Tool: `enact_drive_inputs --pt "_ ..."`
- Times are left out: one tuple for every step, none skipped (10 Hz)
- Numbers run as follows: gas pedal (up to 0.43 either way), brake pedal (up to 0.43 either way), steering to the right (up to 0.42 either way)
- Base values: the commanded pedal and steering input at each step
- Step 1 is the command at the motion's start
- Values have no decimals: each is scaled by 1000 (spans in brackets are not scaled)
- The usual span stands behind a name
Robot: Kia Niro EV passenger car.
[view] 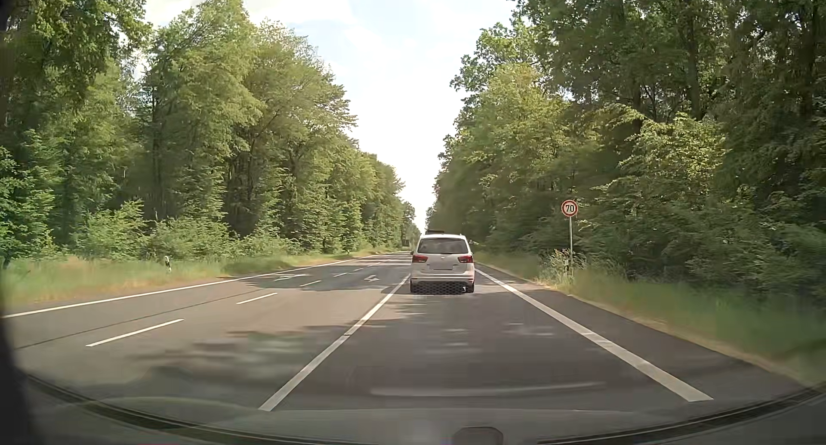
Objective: Follow the waypoints while adhering to traffic rules and regulations
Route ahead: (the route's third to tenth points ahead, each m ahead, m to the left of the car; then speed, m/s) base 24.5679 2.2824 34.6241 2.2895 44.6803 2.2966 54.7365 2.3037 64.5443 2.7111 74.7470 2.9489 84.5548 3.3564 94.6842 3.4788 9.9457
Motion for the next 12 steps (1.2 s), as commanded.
enact_drive_inputs --pt "67 37 0" --pt "67 30 0" --pt "67 37 0" --pt "67 37 0" --pt "67 37 0" --pt "67 30 -1" --pt "67 37 -1" --pt "67 37 -2" --pt "79 30 -2" --pt "79 30 -2" --pt "79 37 -1" --pt "79 37 -2"
